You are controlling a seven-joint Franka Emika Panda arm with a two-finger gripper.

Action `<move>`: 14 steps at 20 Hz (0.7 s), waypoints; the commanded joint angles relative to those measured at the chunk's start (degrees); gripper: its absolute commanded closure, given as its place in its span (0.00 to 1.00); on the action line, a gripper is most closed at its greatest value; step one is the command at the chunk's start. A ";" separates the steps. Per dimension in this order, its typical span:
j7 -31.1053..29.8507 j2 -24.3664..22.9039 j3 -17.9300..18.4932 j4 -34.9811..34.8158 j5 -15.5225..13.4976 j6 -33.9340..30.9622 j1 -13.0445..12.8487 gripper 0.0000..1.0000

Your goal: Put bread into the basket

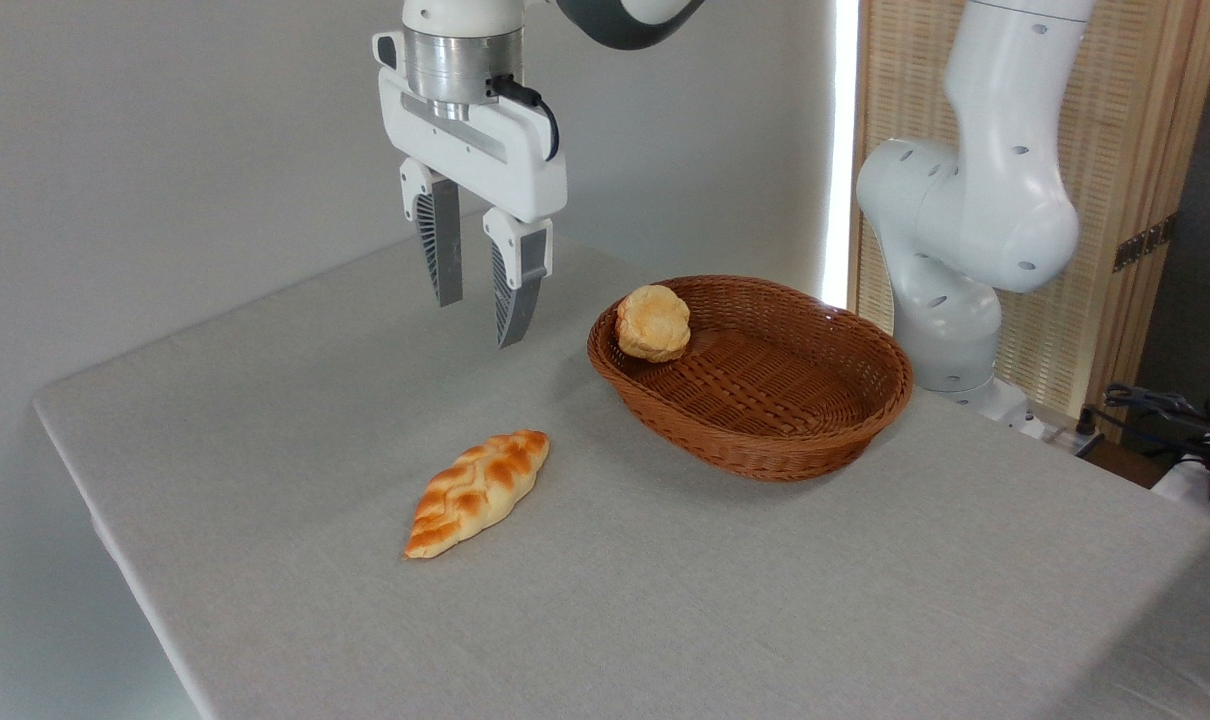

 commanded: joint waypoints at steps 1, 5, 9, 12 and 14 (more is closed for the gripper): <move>1.00 3.85 1.26 5.98 0.65 -1.67 -0.25 0.00; 0.65 7.54 2.31 11.34 0.65 -3.52 -0.25 0.00; 0.47 10.97 3.11 16.27 0.21 -5.37 -0.25 0.00; -0.15 12.73 3.81 19.26 0.13 -5.63 -0.25 0.00; -0.15 13.26 3.90 19.71 0.30 -5.63 -0.25 0.00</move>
